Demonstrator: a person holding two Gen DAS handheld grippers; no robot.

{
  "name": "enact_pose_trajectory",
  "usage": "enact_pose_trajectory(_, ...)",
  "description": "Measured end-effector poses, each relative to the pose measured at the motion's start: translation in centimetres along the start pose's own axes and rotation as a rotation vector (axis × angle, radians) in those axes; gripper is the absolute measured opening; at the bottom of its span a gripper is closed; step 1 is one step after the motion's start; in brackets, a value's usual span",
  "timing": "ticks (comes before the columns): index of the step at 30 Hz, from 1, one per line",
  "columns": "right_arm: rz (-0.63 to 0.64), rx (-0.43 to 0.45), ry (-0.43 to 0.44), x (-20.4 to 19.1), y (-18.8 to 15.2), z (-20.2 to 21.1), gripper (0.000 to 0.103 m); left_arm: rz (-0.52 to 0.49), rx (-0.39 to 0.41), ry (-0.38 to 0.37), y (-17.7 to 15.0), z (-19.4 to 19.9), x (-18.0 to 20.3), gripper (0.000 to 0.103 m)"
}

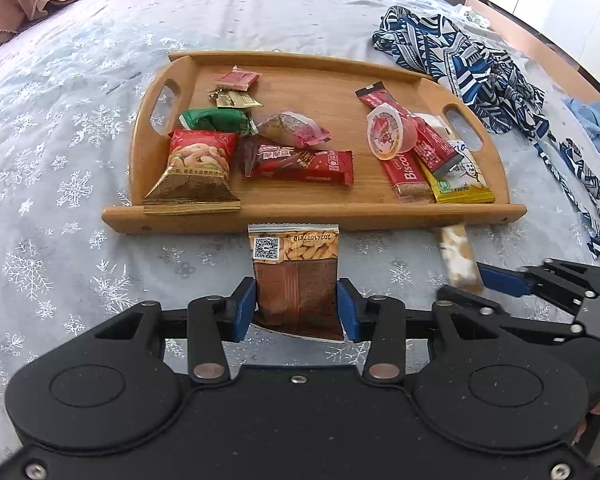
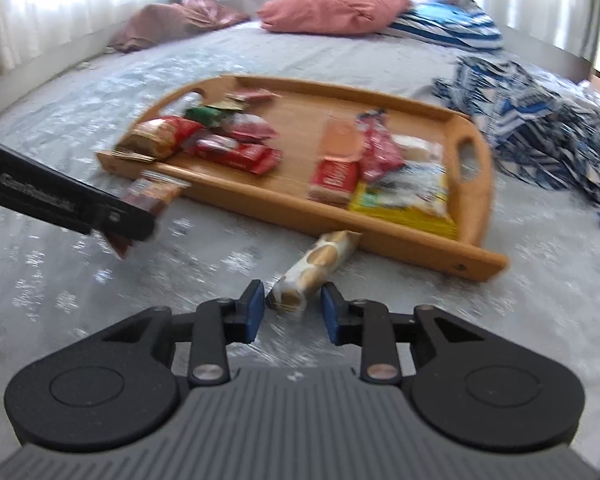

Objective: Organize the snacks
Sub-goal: 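Grasp the spotted cream bar with the right tool while the left tool holds the almond packet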

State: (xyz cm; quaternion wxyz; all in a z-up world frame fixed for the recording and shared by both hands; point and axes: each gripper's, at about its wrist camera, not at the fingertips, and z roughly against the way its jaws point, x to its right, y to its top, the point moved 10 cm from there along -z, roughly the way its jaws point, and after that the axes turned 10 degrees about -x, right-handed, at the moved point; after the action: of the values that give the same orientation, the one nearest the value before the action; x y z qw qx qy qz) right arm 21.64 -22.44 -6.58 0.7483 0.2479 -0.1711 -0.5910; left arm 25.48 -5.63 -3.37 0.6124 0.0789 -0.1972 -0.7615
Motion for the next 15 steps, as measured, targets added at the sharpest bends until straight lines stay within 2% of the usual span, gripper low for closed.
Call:
enact_pose_trajectory(3,-0.054,-0.023,-0.035,1.5,-0.5,0.5,0.054,0.006,0.0,0.0,0.0,-0.1,-0.3,0.041)
enact_pose_trajectory(7,-0.092,-0.008,-0.02,2.3,-0.6,1.3,0.061,0.013,0.002,-0.005,0.1,-0.2,-0.5,0.041)
enact_pose_trajectory(15,-0.124,0.005,-0.041,2.0,0.9,0.6,0.063,0.019,0.003,-0.013,0.2,-0.2,-0.4,0.041)
